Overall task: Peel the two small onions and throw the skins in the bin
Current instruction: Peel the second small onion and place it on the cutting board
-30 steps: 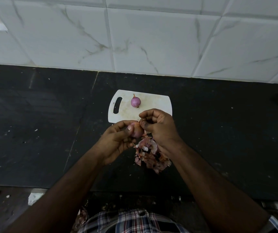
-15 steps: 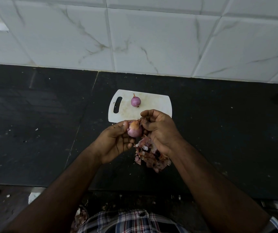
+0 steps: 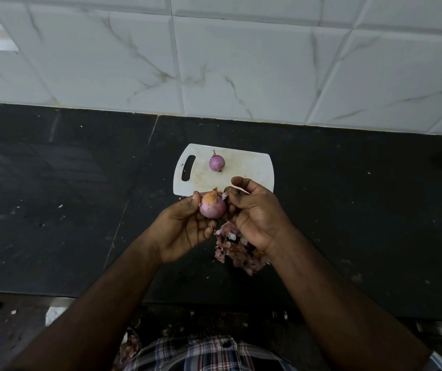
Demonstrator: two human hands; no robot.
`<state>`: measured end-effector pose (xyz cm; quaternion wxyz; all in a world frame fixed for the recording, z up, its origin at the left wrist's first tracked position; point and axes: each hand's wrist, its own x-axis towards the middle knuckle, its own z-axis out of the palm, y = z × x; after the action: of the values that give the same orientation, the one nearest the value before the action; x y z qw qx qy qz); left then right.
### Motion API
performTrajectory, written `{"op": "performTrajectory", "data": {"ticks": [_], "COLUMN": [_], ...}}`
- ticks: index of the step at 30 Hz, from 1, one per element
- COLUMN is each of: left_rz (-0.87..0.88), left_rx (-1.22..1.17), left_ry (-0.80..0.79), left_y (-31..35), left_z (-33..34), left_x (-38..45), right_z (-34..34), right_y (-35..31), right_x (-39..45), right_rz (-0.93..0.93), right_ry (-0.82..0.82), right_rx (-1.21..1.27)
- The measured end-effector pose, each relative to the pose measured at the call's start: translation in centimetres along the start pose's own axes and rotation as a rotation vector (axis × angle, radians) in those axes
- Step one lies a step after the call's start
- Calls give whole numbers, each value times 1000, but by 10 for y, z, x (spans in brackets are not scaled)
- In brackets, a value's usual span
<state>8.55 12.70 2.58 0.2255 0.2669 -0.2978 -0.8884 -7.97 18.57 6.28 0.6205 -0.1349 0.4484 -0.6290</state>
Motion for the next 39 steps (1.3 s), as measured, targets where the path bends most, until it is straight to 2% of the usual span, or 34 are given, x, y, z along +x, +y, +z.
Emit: {"op": "performTrajectory", "data": {"ticks": [5,9,12,16,23,27,32,39], "left_rz": [-8,-22,-28,-41,-81,-6,105,126], "left_rx": [-64,-48,-21,12,50,108,200,105], "left_ry": [34,51,51,42,71,126,135,121], "left_y": [1,0,-1,-1,-1,-1,4,1], "left_z": [1,3,5,4,13,17,19,19], "left_x": [-7,-9,-8,-9,-10,-7,-8,-6], "right_z": [-7,-10,-7,-6,-7,-8,-4,-3], "right_y": [-9,-6,-3,-2,-2,2,2,8], "right_x": [-5,-7,-8,-8,-8,-6,-10,-7], "right_rz": [-56,-219,-284,-297,-335,-410,-413,-411], "right_ry": [1,-29,-26,19,-32,24,59,132], "right_rx": [-58,-587,-762,-768,-784,-855,-848,-846]}}
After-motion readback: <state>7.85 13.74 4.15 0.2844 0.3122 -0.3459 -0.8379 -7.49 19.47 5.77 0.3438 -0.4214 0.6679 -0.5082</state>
